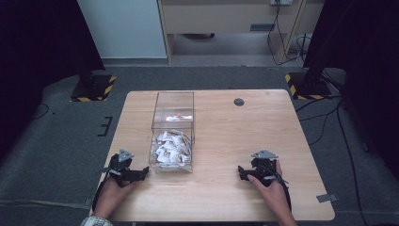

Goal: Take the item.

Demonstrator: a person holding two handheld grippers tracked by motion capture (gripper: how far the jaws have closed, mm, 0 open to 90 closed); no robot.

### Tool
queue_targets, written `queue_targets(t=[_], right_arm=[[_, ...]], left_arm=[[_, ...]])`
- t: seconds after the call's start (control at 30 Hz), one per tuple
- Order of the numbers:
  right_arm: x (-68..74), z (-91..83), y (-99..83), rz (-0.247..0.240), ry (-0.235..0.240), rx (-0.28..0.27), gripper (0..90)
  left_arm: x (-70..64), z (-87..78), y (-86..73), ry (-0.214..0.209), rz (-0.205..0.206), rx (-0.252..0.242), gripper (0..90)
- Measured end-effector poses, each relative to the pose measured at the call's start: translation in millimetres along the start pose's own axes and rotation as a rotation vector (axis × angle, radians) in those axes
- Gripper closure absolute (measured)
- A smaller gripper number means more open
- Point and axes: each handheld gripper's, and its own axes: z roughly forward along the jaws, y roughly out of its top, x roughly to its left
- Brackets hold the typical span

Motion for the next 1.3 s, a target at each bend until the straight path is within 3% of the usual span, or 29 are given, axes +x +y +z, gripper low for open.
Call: queue_targets(t=[0.53, 0.9, 1.1, 1.3], right_arm=[[0.0, 0.0, -0.1, 0.0, 0.001, 0.0, 3.2], [-1.1, -0.8, 1.8, -0.021, 0.032, 0.01, 4.2], [2.7, -5.9, 5.8, -0.07, 0.041, -0.014, 5.1], [8.2, -13.0, 10.7, -0.081, 0.055, -0.031, 6.3]], left_arm=[[-0.2, -0.2, -0.2, 0.0, 0.0, 0.0, 0.0], [-0.1, -0.3, -0.2, 0.001, 0.0, 0.0, 0.0], [-0.1, -0.3, -0.1, 0.001, 0.0, 0.0, 0.0], [-0.2, -0.3, -0.2, 0.001, 0.0, 0.0, 0.0]])
